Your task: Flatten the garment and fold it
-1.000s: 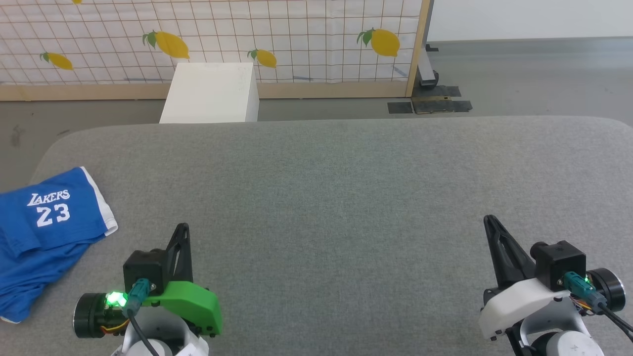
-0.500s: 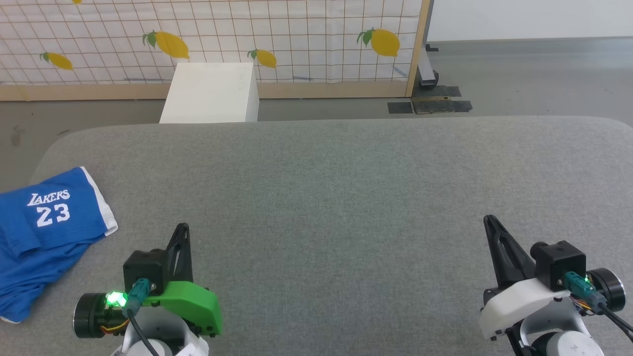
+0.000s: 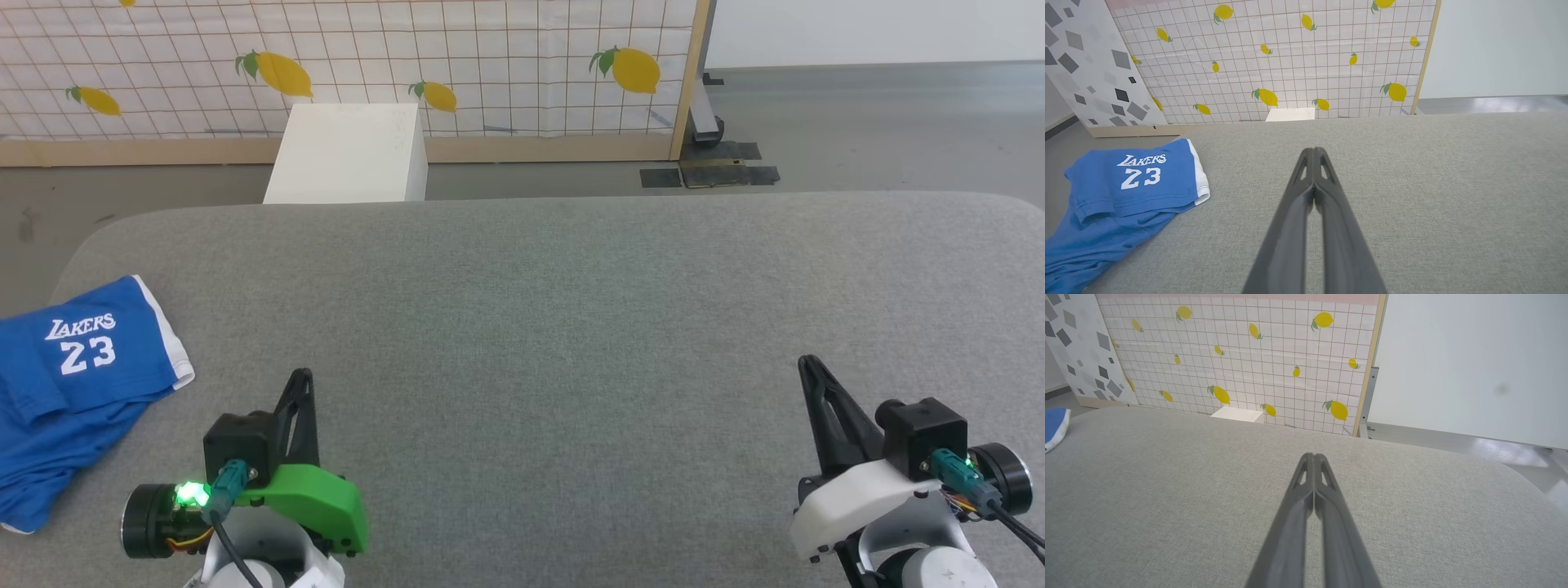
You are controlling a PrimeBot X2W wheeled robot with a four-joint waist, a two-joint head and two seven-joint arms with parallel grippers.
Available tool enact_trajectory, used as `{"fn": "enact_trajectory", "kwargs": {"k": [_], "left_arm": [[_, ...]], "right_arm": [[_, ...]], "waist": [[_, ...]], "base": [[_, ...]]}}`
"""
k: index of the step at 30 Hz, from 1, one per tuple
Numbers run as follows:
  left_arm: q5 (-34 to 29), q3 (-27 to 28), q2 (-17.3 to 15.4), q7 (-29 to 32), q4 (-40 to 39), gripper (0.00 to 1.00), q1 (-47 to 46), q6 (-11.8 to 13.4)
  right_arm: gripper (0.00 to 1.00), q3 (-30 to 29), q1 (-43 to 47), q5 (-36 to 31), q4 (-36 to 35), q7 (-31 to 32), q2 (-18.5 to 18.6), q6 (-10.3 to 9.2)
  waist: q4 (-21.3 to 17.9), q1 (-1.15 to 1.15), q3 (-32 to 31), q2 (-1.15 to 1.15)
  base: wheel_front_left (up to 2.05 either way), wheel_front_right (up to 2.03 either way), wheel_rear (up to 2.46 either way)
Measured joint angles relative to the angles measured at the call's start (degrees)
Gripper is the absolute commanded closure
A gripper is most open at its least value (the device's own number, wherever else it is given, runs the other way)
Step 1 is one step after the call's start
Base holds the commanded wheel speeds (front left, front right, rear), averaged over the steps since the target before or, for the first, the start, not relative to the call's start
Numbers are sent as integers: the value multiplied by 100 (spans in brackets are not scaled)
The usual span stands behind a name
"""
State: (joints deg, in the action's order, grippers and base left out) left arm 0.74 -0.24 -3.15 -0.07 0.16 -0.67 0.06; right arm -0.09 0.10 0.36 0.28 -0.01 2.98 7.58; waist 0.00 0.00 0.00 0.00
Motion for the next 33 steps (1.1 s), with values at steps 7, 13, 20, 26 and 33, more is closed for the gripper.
{"fn": "enact_trajectory", "kwargs": {"k": [7,13,20,26,33], "left_arm": [[31,-37,-1,-2,5,0,-2,0],[44,-96,-1,-40,60,0,-7,10],[80,-197,-1,-136,132,0,-19,58],[86,-252,-3,-204,187,0,-31,109],[130,-313,-9,-281,259,0,-62,160]], "right_arm": [[0,-5,0,1,5,0,2,0],[0,-11,0,1,15,-24,2,0],[0,-23,0,1,31,-88,3,0],[0,-26,0,0,49,-153,2,0],[0,-25,0,-1,67,-204,2,0]], "waist": [[0,0,0,0],[27,0,0,0],[140,0,-2,0],[313,0,-2,0],[582,0,0,0]], "base": [[0,0,0],[0,0,0],[0,0,0],[0,0,0],[0,0,0]]}}
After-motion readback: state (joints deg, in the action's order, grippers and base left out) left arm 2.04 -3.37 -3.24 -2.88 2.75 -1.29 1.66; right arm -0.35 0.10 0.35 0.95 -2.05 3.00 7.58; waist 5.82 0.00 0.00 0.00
